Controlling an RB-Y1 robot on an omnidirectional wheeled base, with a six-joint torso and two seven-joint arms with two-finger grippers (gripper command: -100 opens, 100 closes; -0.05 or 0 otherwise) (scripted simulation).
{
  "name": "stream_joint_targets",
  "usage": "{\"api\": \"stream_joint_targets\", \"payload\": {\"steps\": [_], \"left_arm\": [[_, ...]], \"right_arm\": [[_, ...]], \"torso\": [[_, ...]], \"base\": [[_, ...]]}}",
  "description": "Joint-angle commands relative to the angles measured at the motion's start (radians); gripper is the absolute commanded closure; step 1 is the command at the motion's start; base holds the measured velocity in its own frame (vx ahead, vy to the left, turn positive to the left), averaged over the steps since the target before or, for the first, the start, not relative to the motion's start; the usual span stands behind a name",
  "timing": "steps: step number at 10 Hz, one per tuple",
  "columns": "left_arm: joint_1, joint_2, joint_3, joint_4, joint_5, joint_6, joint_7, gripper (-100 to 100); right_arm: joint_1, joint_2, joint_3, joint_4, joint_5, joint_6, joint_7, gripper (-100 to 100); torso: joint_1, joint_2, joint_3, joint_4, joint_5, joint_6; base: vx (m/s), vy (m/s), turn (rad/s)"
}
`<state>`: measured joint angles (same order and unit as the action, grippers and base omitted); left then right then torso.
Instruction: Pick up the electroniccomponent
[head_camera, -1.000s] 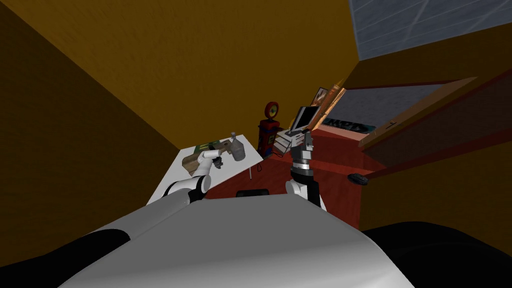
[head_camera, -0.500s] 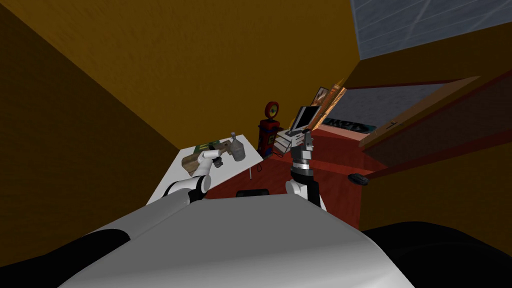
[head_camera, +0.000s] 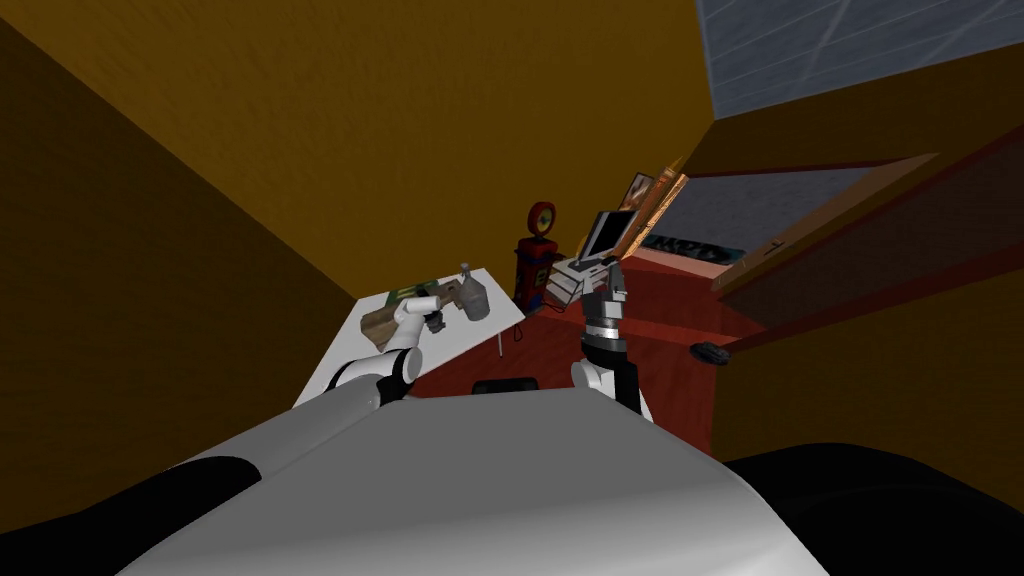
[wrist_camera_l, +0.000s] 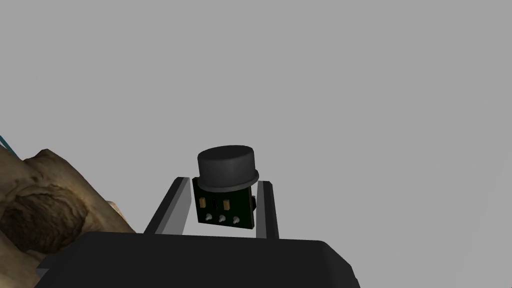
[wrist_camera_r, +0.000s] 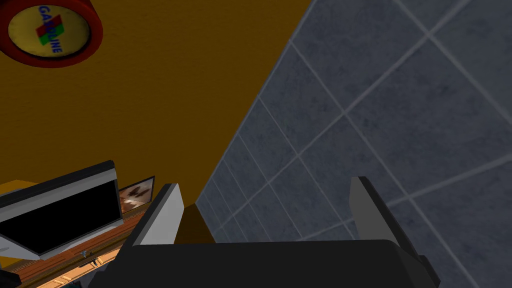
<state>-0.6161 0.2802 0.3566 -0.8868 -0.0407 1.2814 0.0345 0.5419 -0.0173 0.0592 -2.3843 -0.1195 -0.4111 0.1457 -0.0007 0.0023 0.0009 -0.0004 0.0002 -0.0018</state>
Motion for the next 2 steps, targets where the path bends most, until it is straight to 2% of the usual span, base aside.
{"api": "stream_joint_targets", "payload": {"steps": [1,2], "left_arm": [[0.000,0.000,0.000,0.000,0.000,0.000,0.000,100],[-0.001,0.000,0.000,0.000,0.000,0.003,0.001,0]], "right_arm": [[0.000,0.000,0.000,0.000,0.000,0.000,0.000,0],[0.000,0.000,0.000,0.000,0.000,0.000,0.000,0]], "torso": [[0.000,0.000,0.000,0.000,0.000,0.000],[0.000,-0.002,-0.001,0.000,0.000,0.000]], "base": [[-0.022,0.002,-0.007],[0.000,0.000,0.000]]}}
